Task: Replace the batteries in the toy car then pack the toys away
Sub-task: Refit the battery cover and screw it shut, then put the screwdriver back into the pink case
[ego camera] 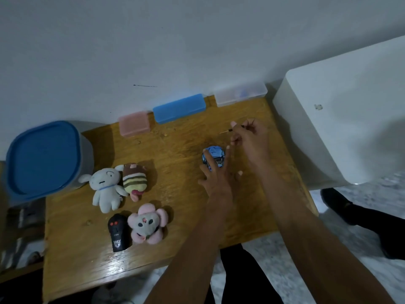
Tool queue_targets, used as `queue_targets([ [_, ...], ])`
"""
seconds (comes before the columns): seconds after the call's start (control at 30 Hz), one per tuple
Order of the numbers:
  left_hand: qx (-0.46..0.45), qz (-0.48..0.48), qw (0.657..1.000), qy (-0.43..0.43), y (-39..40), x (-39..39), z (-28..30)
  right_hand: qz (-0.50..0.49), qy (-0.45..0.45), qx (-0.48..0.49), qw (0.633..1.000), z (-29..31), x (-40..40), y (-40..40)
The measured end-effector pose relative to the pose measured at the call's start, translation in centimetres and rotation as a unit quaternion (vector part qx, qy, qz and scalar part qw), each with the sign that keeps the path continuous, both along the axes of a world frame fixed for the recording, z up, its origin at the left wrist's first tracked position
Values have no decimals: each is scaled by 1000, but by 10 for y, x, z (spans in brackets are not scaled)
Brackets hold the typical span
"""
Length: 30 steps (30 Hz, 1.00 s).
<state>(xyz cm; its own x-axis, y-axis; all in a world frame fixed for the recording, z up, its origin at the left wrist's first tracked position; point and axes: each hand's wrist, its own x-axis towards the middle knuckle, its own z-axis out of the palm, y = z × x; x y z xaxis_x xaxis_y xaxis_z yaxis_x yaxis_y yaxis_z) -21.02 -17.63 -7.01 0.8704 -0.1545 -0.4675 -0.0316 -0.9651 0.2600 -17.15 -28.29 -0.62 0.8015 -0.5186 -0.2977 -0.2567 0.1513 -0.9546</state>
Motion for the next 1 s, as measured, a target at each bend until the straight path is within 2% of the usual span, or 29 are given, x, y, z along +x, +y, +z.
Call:
queue_targets([
  [0.13, -105, 32, 992, -64, 30, 2, 20, 36, -2, 37, 999, 10, 16, 17],
  [0.2, -155, 64, 979, -113, 56, 10, 31, 71, -1, 24, 997, 12, 28, 30],
  [0.3, -202, 114, 953, -194, 102, 38, 44, 162, 21, -43, 986, 6, 51, 58],
  [0.43, -213, 134, 922, -293, 165, 83, 51, 266, 32, -168, 949, 4, 78, 106],
  [0.53, -209, 152, 925, -278, 216, 119, 46, 309, 16, -254, 916, 3, 99, 148],
  [0.67, -195, 127, 944, -236, 261, 161, 31, 344, 31, -342, 874, -7, 127, 189],
  [0.87, -199, 108, 961, -157, 281, 204, 0, 376, 56, -413, 828, -43, 161, 224],
  [1.0, -206, 105, 957, -173, 284, 223, -17, 361, 43, -486, 795, -67, 173, 233],
])
